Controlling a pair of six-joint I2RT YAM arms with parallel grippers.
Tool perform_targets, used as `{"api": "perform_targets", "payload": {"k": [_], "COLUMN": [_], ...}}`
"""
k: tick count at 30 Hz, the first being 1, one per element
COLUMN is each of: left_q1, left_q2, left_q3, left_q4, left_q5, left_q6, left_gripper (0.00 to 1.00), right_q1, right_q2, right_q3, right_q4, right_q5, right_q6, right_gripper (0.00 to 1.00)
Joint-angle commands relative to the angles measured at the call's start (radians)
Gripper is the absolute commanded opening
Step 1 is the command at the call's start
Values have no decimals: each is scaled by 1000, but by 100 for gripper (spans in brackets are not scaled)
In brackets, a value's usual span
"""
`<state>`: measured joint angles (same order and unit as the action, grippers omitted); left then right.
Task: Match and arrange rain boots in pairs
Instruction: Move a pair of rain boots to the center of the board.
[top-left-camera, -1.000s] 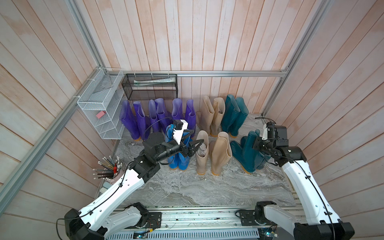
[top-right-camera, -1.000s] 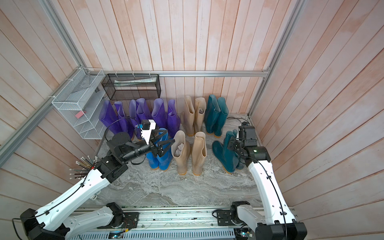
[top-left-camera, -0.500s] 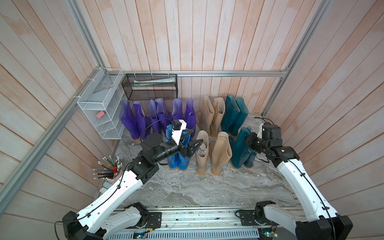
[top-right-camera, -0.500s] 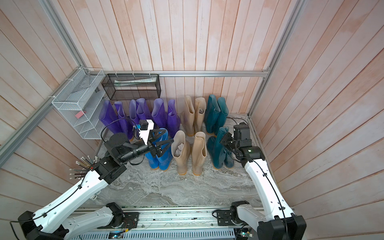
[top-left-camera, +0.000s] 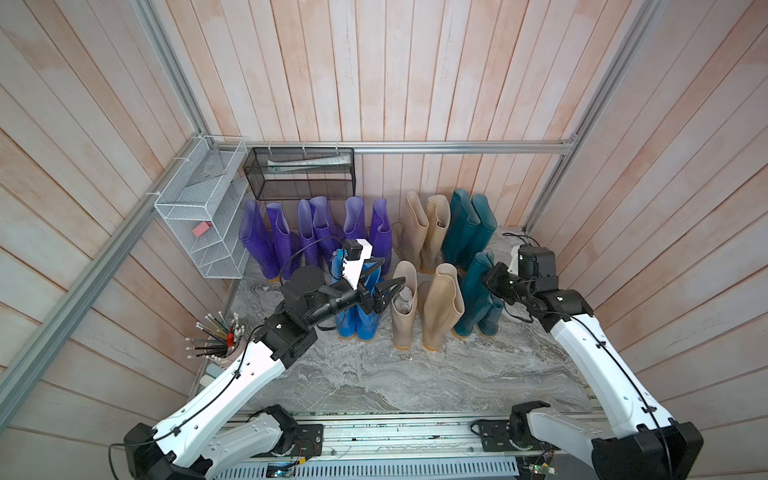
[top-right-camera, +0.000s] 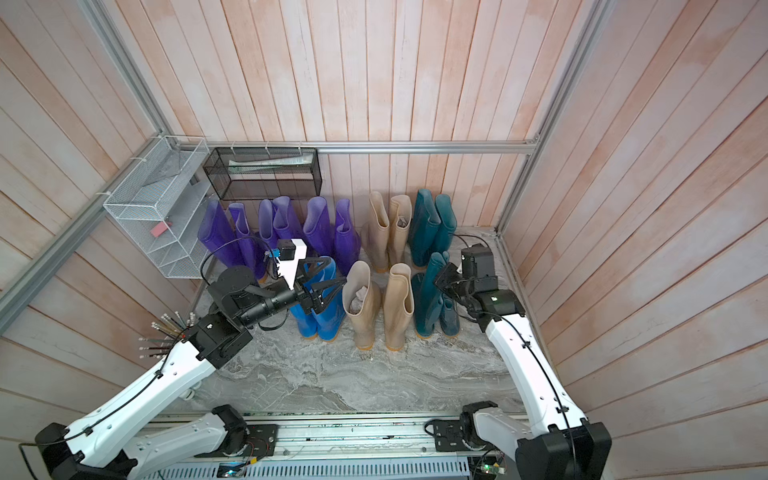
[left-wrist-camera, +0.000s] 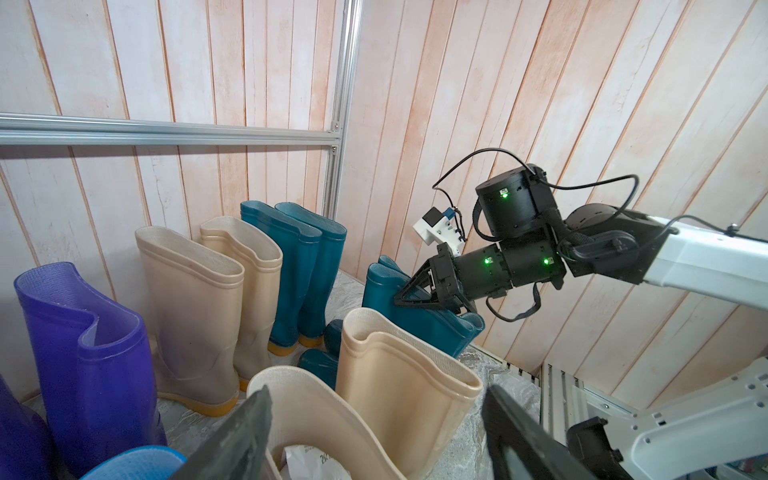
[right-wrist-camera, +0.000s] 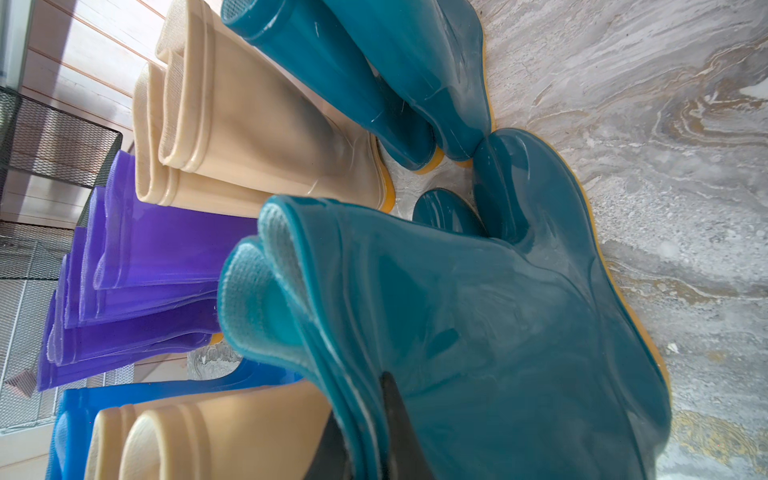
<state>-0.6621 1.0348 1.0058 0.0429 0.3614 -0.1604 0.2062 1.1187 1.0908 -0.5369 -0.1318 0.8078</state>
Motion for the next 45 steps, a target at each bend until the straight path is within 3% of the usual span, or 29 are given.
{"api": "perform_targets", "payload": {"k": [1, 5, 8, 11, 19, 30, 35, 36, 37, 38, 39, 40, 45], "left_q1": [-3, -3, -3, -2, -3, -2, -3, -2, -4, -4, -3, -3, -2], "left_q2": [-9, -7, -9, -7, -13, -34, -56, -65, -79, -94, -114, -132, -166], "left_q3": [-1, 0, 0, 0, 1, -12, -20, -12, -2, 1, 0, 1, 87], "left_q4": [-8, -9, -8, -11, -14, -3, 16, 9, -2, -11, -21, -45, -341], "left_q5": [-9, -12, -16, -14, -32, -125, -280, -327, -389, -442, -504, -564, -840], "left_q6": [19, 21, 23, 23, 33, 65, 64, 56, 48, 40, 29, 22, -50], "left_gripper": [82, 82, 82, 82, 83, 87, 89, 91, 91, 92, 93, 100, 100], "right_q1": [12, 12, 9, -3, -55, -168, -168, -169, -169, -168, -169, -167, -166], "right_q2": [-33, -36, -38, -37, -46, -115, -153, -166, -182, -195, -210, -225, -337], "right_q3": [78, 51, 71, 84, 192, 182, 106, 101, 97, 91, 85, 78, -104], "right_q4": [132, 160, 132, 114, -20, -101, -27, 6, 45, 77, 113, 150, 420], "right_q5": [-42, -54, -12, -21, 60, 125, 39, 27, 18, 22, 42, 49, 114], "right_q6": [14, 25, -8, -61, -221, -371, -411, -421, -430, -437, -447, -470, -462], "right_gripper": [0, 0, 16, 18, 33, 34, 36, 40, 55, 94, 98, 98, 98]}}
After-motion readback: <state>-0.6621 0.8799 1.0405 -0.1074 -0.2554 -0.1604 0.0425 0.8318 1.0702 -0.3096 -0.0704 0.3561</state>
